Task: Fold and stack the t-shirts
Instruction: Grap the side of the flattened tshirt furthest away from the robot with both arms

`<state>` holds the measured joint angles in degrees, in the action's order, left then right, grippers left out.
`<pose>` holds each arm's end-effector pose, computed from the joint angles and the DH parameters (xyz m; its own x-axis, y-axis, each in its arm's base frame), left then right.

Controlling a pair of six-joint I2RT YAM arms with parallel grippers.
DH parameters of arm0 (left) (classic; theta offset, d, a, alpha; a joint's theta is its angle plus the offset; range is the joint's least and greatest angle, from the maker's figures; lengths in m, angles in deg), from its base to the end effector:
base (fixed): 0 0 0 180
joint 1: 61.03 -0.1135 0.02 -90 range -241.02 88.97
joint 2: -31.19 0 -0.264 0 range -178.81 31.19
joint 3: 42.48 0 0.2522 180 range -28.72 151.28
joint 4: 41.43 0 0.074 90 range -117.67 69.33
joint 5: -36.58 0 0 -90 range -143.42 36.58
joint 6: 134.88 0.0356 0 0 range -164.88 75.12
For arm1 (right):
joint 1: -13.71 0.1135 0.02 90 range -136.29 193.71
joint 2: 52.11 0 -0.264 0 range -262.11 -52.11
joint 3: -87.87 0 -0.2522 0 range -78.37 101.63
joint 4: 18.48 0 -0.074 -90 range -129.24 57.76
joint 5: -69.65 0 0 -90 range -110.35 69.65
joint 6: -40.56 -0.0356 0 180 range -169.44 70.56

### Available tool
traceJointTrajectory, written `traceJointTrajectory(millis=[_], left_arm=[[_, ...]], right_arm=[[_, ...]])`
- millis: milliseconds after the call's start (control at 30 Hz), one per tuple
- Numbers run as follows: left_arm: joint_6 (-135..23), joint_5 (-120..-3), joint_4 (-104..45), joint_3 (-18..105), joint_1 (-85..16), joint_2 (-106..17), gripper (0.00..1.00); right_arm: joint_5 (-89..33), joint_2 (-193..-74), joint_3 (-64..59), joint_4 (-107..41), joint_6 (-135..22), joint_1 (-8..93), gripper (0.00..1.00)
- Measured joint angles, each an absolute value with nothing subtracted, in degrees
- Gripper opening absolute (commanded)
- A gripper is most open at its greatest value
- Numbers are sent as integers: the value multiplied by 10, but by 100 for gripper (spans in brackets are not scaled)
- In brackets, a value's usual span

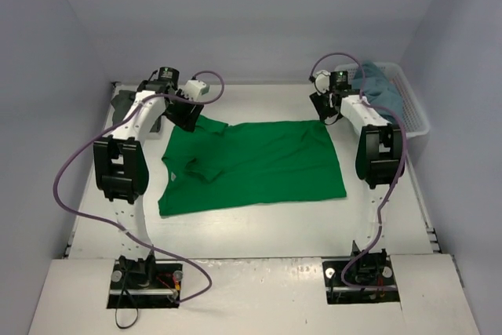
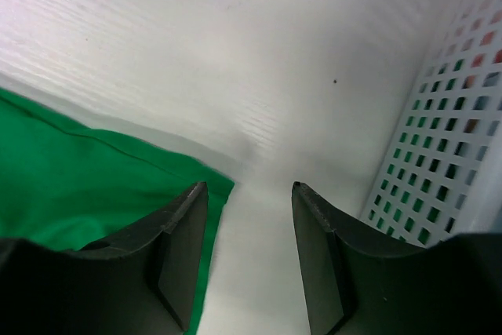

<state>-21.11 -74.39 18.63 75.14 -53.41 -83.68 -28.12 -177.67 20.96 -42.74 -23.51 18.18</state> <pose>0.4353 -0.0711 0.2749 -0.6363 0.4648 -0.6157 0.6249 0.7786 -0.0579 0.5054 0.0443 0.2085 -0.4552 -0.4702 -0.7561 -0.4273 0.8604 -0.2777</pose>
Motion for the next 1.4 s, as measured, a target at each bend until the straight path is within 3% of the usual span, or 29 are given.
traceJointTrajectory(millis=[933, 967, 1133, 1267, 1400], left_arm=[[-213, -742, 183, 777, -517, -876, 49], [-213, -742, 183, 779, -517, -878, 49], [-213, -742, 183, 785, -509, -892, 49], [-210, -741, 182, 785, -492, -905, 50], [-198, -735, 171, 785, -469, -917, 50]], right_arm=[[-387, -1838, 241, -460, -200, 179, 39], [-389, -1838, 241, -461, -199, 179, 38], [-400, -1838, 241, -471, -193, 179, 8], [-404, -1838, 242, -476, -192, 179, 0], [-405, -1838, 242, -477, -192, 179, 0]])
